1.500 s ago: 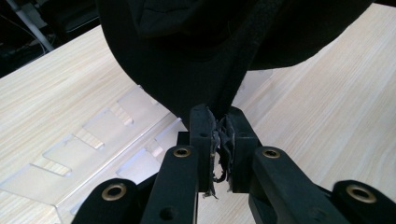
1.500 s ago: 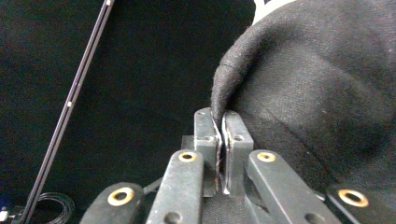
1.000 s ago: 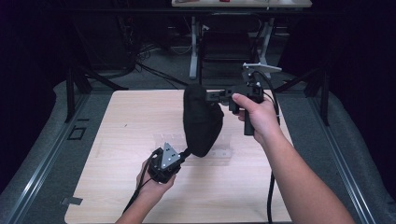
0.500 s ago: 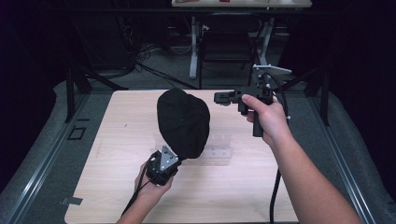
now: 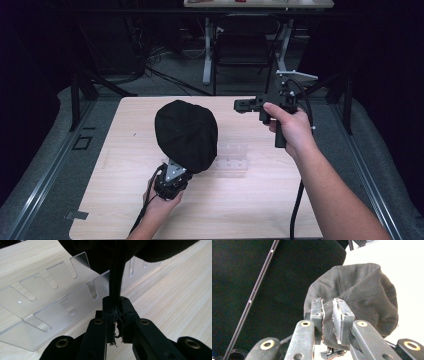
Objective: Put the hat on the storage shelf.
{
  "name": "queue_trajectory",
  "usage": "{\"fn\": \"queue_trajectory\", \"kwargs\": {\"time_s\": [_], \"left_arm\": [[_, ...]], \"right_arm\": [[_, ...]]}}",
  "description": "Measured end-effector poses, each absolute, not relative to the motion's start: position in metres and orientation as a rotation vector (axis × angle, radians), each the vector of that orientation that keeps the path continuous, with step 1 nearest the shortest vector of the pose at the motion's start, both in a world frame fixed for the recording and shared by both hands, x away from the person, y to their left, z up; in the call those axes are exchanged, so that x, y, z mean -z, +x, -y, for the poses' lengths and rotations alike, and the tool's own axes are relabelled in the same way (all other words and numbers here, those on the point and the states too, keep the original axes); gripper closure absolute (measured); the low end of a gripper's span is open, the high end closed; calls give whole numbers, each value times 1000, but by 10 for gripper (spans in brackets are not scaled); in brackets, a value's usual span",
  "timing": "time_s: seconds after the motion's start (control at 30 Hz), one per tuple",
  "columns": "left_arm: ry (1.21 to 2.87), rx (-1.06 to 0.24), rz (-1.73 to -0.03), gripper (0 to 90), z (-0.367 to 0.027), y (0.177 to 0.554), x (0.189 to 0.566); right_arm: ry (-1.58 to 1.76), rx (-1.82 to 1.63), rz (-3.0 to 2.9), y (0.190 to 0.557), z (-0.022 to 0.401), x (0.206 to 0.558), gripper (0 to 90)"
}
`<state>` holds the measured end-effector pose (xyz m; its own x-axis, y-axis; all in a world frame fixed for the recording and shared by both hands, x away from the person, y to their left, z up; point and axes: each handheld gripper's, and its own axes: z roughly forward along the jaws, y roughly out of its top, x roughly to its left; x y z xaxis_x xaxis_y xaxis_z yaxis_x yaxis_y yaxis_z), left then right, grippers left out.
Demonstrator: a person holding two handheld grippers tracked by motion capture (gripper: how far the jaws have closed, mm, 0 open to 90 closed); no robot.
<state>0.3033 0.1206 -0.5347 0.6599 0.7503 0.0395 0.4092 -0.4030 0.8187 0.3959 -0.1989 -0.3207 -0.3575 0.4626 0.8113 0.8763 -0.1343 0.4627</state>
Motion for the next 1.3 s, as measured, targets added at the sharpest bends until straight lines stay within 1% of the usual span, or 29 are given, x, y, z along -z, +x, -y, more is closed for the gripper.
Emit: {"fn": "queue_trajectory", "kwargs": {"time_s": [0.33, 0.63, 0.7, 0.83, 1.0, 1.23, 1.3], "left_arm": [[2027, -497, -909, 831, -124, 303, 537], [2013, -503, -932, 712, -133, 299, 538], [1988, -499, -946, 682, -136, 298, 537], [1955, -467, -952, 619, -145, 298, 534], [1918, -465, -965, 588, -154, 295, 530], [1907, -453, -1000, 533, -169, 292, 529], [1906, -455, -1006, 530, -173, 291, 529]], "right_arm": [[-1507, 1486, 1779, 394, 202, 321, 770], [-1529, 1484, 1803, 391, 205, 321, 761], [-1536, 1483, 1811, 390, 206, 322, 758], [-1542, 1481, 1825, 388, 208, 323, 753], [-1556, 1483, 1848, 386, 209, 324, 748], [-1586, 1467, 1889, 381, 210, 328, 738], [-1591, 1463, 1906, 379, 212, 330, 733]]}}
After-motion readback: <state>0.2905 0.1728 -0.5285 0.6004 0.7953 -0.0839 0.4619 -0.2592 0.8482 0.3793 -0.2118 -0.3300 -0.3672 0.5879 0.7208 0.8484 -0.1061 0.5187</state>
